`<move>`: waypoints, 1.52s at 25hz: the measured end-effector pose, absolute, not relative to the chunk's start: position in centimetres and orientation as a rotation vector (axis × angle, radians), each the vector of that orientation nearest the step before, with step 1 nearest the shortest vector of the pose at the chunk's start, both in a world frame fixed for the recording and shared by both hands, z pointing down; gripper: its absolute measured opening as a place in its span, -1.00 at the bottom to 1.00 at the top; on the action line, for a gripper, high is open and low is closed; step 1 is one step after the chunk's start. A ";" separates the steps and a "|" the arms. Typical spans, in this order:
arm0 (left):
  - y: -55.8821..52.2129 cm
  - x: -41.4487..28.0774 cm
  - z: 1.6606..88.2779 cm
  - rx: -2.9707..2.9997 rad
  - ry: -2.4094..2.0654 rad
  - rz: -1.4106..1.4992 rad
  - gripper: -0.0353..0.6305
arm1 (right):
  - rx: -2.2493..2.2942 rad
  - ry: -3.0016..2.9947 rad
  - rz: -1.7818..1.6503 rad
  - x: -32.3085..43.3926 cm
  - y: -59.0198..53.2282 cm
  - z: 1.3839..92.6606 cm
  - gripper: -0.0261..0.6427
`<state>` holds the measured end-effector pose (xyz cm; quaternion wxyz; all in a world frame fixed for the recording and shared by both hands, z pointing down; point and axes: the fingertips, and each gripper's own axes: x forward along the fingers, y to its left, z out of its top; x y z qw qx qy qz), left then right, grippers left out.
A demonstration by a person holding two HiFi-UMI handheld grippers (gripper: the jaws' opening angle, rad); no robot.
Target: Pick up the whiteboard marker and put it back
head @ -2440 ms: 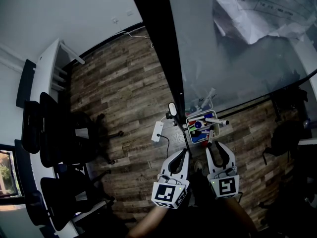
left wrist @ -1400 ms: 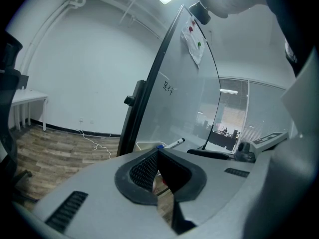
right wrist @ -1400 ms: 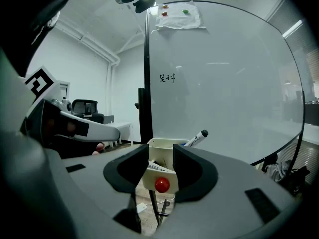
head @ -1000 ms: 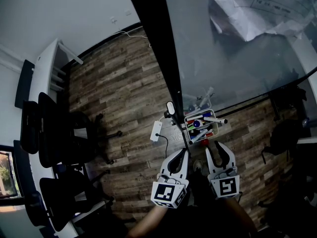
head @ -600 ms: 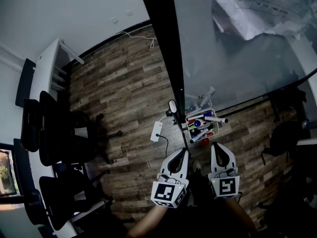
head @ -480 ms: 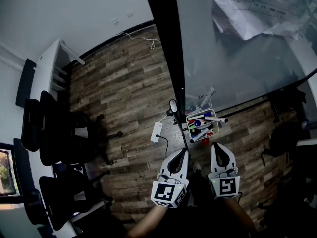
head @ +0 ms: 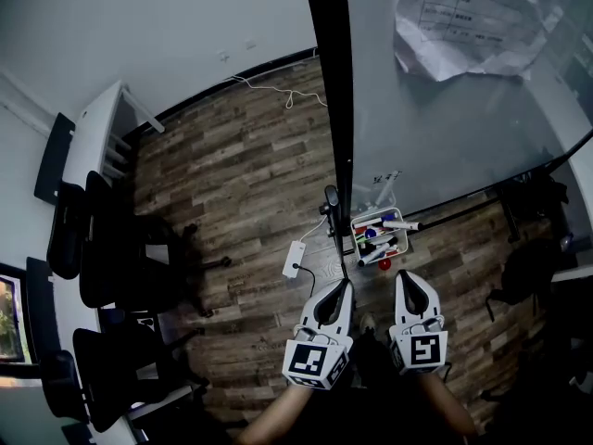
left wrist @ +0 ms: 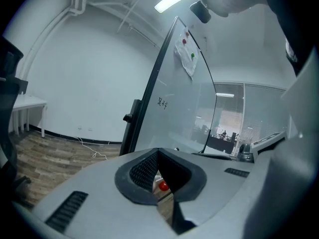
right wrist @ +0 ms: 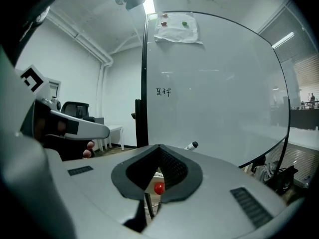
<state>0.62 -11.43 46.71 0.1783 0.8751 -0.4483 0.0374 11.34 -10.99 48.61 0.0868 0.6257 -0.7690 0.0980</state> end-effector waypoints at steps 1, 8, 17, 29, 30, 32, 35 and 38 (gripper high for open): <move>-11.3 0.5 46.5 2.479 -1.269 0.101 -0.87 | 1.871 -2.294 0.297 11.3 -10.9 48.4 -0.88; -10.2 -0.1 44.4 2.520 -1.276 0.055 -0.87 | 1.897 -2.346 0.275 10.8 -9.1 47.1 -0.88; -8.1 -0.6 40.4 2.605 -1.286 -0.046 -0.87 | 1.940 -2.367 0.182 10.3 -6.5 43.2 -0.88; -5.6 -1.7 38.2 2.657 -1.329 -0.081 -0.87 | 1.944 -2.423 0.154 9.3 -3.7 40.0 -0.88; -5.5 -1.8 38.2 2.655 -1.334 -0.083 -0.87 | 1.944 -2.425 0.153 9.2 -3.5 39.8 -0.88; -5.2 -2.0 38.1 2.653 -1.340 -0.086 -0.87 | 1.950 -2.427 0.148 9.1 -3.2 39.4 -0.88; -4.9 -2.2 38.2 2.654 -1.341 -0.089 -0.87 | 1.951 -2.439 0.121 8.9 -2.9 38.7 -0.89; -4.9 -2.2 38.3 2.652 -1.340 -0.088 -0.87 | 1.950 -2.444 0.086 9.0 -2.8 38.1 -0.89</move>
